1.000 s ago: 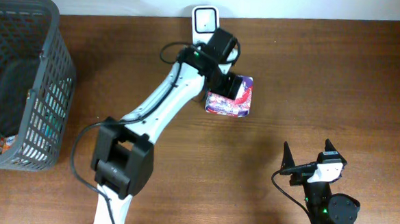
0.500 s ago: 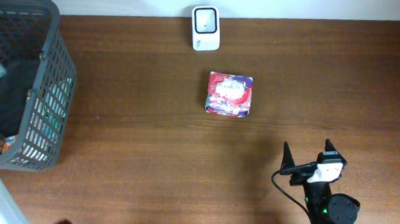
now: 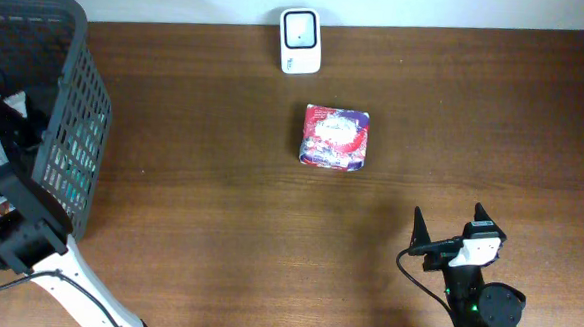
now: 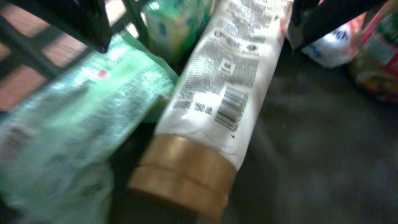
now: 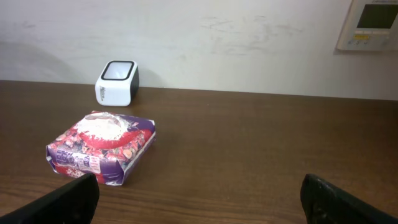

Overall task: Scan the item barcode
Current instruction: 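Reach the left gripper into the basket and grasp the white tube, then place the white tube left of the purple-red pack with the left gripper, then reach the left gripper into the basket and grasp the mint-green packet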

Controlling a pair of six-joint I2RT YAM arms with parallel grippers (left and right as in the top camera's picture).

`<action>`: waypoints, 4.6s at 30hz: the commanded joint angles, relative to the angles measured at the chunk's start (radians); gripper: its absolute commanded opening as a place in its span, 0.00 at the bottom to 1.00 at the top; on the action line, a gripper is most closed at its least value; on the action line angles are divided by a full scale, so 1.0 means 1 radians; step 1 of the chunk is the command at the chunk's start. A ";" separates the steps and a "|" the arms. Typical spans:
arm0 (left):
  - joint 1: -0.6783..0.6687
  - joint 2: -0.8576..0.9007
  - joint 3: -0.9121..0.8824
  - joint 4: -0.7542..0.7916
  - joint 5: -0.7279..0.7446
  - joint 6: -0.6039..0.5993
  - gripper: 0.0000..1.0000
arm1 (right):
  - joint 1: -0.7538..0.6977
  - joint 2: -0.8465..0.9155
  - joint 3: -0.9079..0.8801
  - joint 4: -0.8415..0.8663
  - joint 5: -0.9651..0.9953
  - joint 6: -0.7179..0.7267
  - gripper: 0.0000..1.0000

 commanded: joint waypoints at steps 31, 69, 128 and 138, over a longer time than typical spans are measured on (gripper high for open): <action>-0.149 -0.309 0.949 -0.229 0.779 -0.194 0.00 | -0.004 -0.006 -0.009 -0.002 0.005 0.004 0.98; -0.618 -1.075 -0.570 0.568 -0.083 -0.366 0.98 | -0.004 -0.006 -0.009 -0.002 0.005 0.004 0.99; -0.307 -0.550 0.070 0.007 0.758 0.136 0.00 | -0.004 -0.006 -0.009 -0.002 0.005 0.004 0.99; -0.858 -0.549 -0.582 0.418 0.017 -0.435 0.00 | -0.004 -0.006 -0.009 -0.002 0.005 0.004 0.99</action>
